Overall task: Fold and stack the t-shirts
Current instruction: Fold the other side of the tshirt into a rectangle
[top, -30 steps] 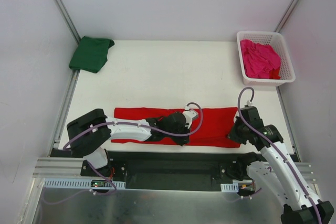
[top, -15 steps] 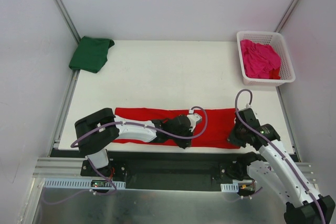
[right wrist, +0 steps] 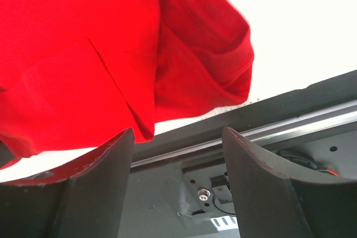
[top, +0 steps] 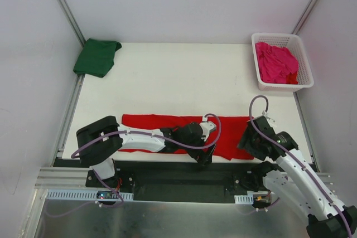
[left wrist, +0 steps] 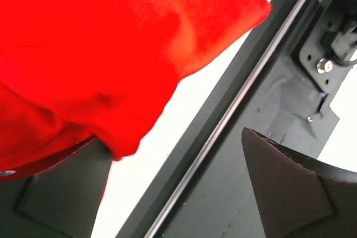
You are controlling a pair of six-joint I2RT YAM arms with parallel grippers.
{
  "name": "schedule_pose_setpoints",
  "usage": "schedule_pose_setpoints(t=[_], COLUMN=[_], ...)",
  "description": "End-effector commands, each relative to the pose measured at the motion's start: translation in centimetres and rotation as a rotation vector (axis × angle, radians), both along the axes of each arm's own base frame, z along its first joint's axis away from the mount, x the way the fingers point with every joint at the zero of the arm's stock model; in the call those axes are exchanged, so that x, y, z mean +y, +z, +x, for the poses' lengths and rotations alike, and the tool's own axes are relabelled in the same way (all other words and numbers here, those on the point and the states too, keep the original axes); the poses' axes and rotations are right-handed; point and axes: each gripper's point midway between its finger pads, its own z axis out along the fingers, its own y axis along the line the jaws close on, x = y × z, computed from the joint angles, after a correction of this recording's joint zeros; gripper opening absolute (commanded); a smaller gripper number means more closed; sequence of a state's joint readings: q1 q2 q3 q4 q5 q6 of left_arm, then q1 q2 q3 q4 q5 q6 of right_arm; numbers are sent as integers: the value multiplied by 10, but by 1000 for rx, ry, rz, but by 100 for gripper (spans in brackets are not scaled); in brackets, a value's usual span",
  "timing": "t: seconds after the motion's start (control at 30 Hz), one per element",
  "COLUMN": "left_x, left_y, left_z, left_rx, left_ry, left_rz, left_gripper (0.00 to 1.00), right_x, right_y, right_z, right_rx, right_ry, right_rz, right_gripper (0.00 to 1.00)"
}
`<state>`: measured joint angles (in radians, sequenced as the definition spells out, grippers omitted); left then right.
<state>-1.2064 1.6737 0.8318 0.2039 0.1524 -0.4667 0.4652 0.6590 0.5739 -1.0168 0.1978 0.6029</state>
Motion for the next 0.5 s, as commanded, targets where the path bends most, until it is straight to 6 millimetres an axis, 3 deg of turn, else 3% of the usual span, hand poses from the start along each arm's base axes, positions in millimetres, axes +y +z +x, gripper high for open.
schedule_pose_setpoints(t=[0.0,0.2,0.47], left_x=[20,21,16], left_y=[-5,20,45], left_z=[-2,2,5], left_rx=[-3,-43,-67], left_ry=[8,19,17], left_rz=[70,25,-24], left_gripper=[99,99,99], right_x=[-3,8,22], right_y=[22,21,7], right_z=[12,25,39], right_rx=[-84,-138,-142], right_ry=[-31,-15,2], right_rz=[-13,32,58], right_gripper=[68,65,44])
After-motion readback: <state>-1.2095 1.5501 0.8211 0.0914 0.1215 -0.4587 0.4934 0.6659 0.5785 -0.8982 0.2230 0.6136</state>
